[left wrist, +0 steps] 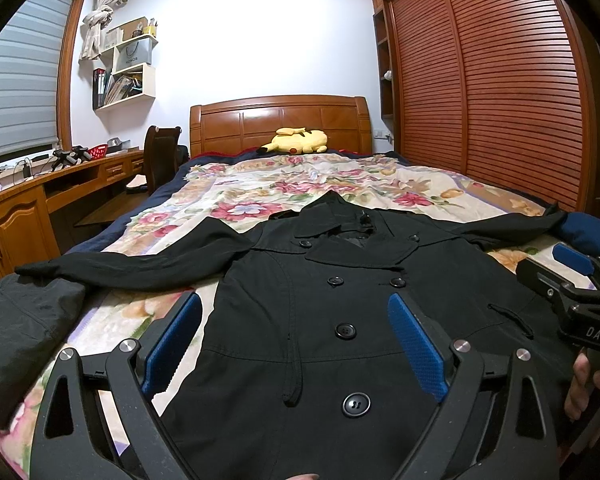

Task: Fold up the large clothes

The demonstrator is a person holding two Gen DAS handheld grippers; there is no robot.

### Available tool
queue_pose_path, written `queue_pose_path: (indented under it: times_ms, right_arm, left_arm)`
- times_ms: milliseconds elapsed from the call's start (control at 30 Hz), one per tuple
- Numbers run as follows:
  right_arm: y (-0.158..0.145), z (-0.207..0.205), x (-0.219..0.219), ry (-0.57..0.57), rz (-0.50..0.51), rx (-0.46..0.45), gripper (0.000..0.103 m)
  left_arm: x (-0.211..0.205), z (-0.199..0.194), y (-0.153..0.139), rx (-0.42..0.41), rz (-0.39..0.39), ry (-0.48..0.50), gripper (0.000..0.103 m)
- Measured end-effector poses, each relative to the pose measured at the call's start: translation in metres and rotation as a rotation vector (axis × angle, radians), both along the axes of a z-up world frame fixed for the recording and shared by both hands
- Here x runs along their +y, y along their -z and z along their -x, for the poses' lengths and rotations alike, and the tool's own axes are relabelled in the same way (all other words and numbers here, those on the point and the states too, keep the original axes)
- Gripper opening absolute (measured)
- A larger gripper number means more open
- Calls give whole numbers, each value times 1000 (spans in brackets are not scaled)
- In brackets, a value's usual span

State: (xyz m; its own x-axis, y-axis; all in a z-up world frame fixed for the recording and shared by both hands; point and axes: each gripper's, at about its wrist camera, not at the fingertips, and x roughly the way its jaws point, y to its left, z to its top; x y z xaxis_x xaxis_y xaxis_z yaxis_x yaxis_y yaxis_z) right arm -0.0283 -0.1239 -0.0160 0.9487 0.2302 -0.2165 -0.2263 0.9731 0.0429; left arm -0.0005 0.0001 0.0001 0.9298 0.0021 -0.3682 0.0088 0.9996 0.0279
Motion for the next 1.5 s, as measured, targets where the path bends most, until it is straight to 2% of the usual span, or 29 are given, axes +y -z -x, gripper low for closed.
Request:
queue_pose_path:
  times_ms: [1000,1267,1500]
  right_arm:
    - [-2,2,3,-22,-2,9,103]
    - [-20,1,8,-81,-14,16,103]
    - [-27,-6,20,-110,34,-8,103]
  left_arm:
    - [3,-2,-1,15,-5,2,95]
    - [24,-12,-5,58,-25,-16,95]
    - [61,-19,-13,88,22,-50,95]
